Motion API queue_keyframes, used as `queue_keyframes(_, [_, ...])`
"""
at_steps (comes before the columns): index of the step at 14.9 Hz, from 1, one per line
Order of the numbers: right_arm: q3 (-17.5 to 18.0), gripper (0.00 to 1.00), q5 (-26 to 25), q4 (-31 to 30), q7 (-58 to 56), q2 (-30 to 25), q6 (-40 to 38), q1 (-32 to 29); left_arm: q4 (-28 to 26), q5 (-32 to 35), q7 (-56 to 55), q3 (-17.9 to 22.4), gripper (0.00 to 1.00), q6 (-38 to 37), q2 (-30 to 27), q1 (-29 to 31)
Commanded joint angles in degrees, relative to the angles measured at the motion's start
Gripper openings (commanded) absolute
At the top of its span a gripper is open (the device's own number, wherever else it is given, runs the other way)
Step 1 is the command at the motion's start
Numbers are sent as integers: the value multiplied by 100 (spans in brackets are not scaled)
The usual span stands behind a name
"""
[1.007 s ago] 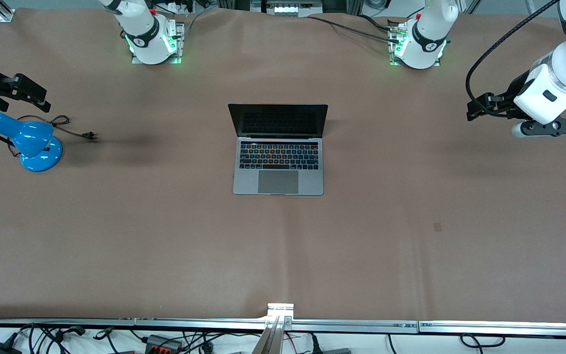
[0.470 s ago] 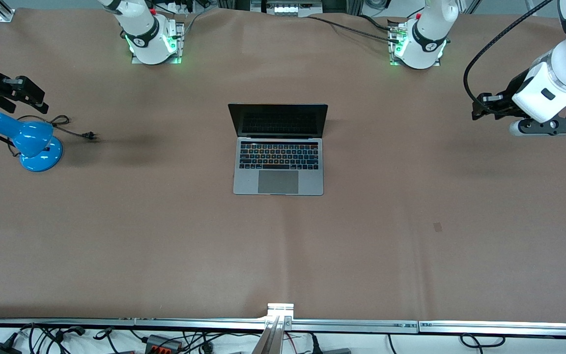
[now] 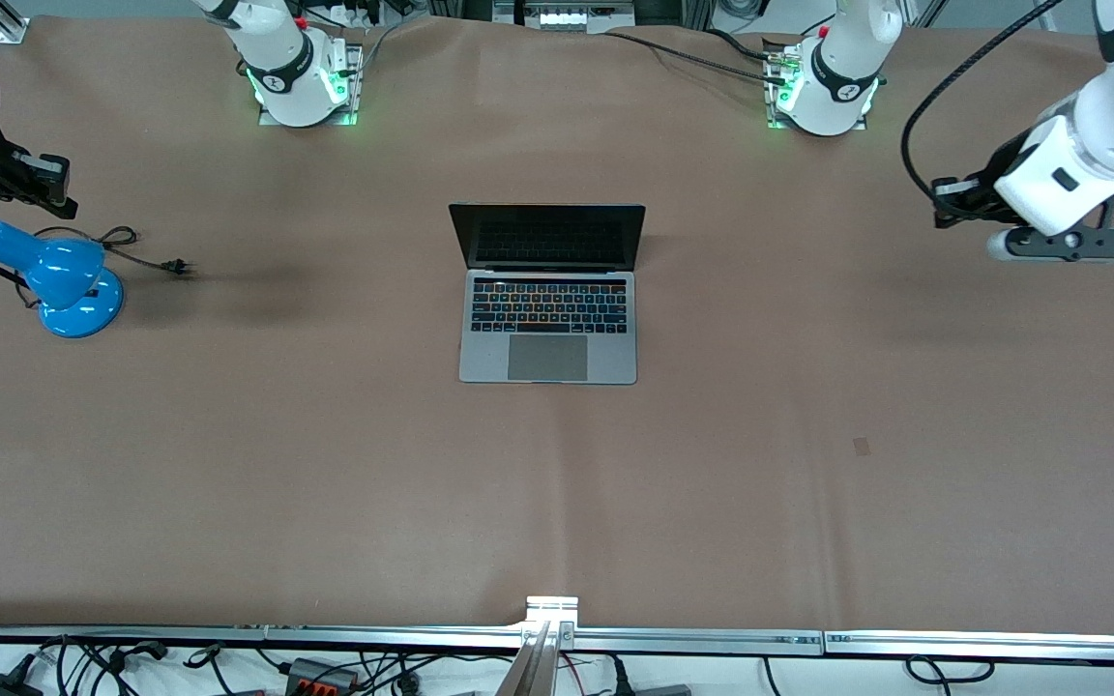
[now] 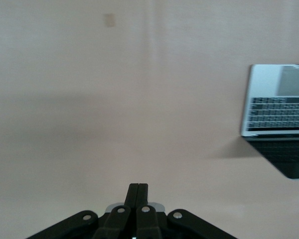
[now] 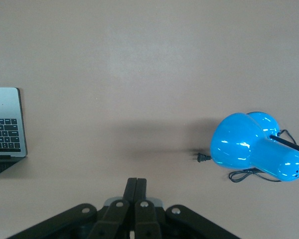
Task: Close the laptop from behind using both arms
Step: 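Move both grippers over the laptop screen's back edge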
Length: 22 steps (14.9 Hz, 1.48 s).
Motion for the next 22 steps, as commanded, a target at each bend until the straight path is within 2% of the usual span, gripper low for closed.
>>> queue_keyframes(1, [51, 0, 23, -67, 118, 16, -70, -13, 115, -364, -97, -10, 0, 122, 280, -118])
queue_keyframes(3, [59, 0, 32, -111, 118, 148, -105, 275, 106, -741, -167, -10, 0, 141, 430, -276])
queue_keyframes(7, [59, 0, 259, -138, 285, 613, -377, 882, 97, -866, -457, -10, 0, 290, 729, -855])
queue_keyframes(12, [51, 0, 1559, -401, 451, 817, -510, 1462, -60, -857, -1607, -10, 0, 561, 931, -1945])
queue_keyframes(14, [51, 0, 1972, -559, 845, 860, -466, 1822, -551, -918, -2003, -150, 0, 842, 783, -2174])
queue_keyframes(17, [51, 0, 2044, -577, 1050, 1176, -431, 2673, -2025, -1094, -2337, -826, 0, 1982, 55, -2175])
queue_keyframes(18, [51, 0, 2044, -577, 1128, 1281, -326, 2990, -2256, -1094, -2417, -1080, 0, 2273, 9, -2175])
queue_keyframes(19, [51, 0, 2044, -595, 1416, 1308, -125, 3236, -2311, -1094, -2574, -1257, 0, 2494, 87, -2166])
queue_keyframes(22, [51, 0, 2062, -630, 2015, 1396, 140, 3756, -2302, -1077, -2743, -1399, 0, 3039, 543, -2280])
